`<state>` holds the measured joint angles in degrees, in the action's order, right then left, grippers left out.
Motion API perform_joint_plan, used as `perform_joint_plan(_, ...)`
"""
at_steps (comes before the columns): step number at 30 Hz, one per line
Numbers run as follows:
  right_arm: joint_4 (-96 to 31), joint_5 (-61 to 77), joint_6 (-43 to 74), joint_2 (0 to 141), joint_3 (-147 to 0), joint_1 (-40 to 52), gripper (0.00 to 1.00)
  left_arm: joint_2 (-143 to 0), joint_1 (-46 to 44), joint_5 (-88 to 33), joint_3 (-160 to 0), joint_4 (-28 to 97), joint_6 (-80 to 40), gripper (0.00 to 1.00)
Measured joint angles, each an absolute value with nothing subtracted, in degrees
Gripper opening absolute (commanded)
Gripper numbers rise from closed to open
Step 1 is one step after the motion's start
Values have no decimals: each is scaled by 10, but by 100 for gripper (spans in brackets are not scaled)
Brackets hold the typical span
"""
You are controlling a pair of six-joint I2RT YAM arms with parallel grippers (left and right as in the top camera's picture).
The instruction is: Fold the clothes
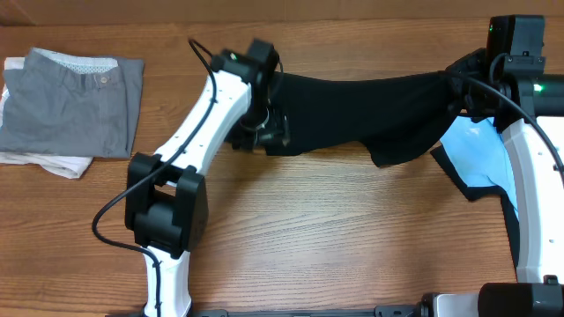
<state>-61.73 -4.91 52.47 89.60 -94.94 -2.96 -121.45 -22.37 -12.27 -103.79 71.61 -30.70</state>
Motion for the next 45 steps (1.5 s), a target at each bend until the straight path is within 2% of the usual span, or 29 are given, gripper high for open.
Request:
perform_joint_plan(9,-622,-49,525,896,-949,-30,8,-1220,-223,-110,-955,601,-336,78)
perform_joint_plan(16,-623,-49,525,896,-949,-30,8,-1220,-221,-68,-931,535,-346,66)
perform_joint_plan(35,-615,-49,525,896,-949,-30,9,-1219,-245,-79,-901,523,-343,64)
perform_joint_plan(45,-618,-49,524,896,-949,-30,9,-1219,-248,-31,-901,489,-337,64)
